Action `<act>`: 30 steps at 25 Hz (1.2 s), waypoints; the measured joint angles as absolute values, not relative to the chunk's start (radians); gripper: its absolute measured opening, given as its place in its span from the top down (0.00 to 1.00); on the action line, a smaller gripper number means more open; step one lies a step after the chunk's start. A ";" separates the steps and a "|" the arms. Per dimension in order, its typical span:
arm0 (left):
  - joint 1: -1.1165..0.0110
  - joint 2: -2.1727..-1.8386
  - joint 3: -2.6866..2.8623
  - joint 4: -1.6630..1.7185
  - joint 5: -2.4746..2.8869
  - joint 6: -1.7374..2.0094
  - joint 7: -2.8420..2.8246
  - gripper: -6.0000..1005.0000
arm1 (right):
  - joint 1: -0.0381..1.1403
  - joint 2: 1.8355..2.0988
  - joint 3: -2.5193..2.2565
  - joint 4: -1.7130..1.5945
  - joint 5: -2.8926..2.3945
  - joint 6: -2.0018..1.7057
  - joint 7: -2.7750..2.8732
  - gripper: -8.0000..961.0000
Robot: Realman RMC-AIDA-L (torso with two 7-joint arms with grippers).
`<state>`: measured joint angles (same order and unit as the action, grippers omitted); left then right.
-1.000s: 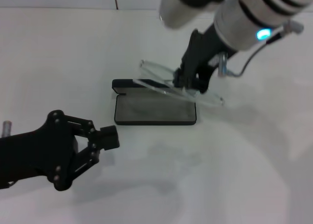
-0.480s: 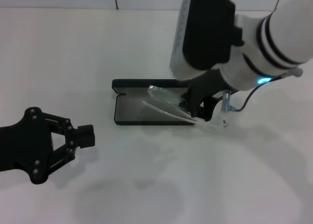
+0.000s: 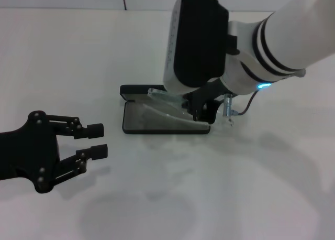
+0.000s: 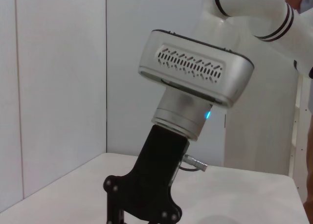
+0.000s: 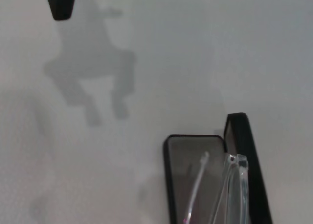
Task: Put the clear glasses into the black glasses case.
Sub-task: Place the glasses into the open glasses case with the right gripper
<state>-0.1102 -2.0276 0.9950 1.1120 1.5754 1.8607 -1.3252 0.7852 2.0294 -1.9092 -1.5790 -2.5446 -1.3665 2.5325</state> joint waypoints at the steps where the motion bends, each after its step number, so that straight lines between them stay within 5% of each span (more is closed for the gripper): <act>1: -0.110 -2.028 0.995 1.111 1.576 1.860 -1.325 0.73 | 0.791 2.029 -1.923 -1.576 -2.561 -1.358 2.533 0.94; 30: -0.113 -2.056 0.961 1.105 1.588 1.852 -1.280 0.72 | 0.788 2.029 -2.071 -1.485 -2.666 -1.164 2.527 0.94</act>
<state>-0.1129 -2.0559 0.9610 1.1045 1.5876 1.8519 -1.2795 0.7881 2.0294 -2.0710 -1.4854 -2.6660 -1.1637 2.5267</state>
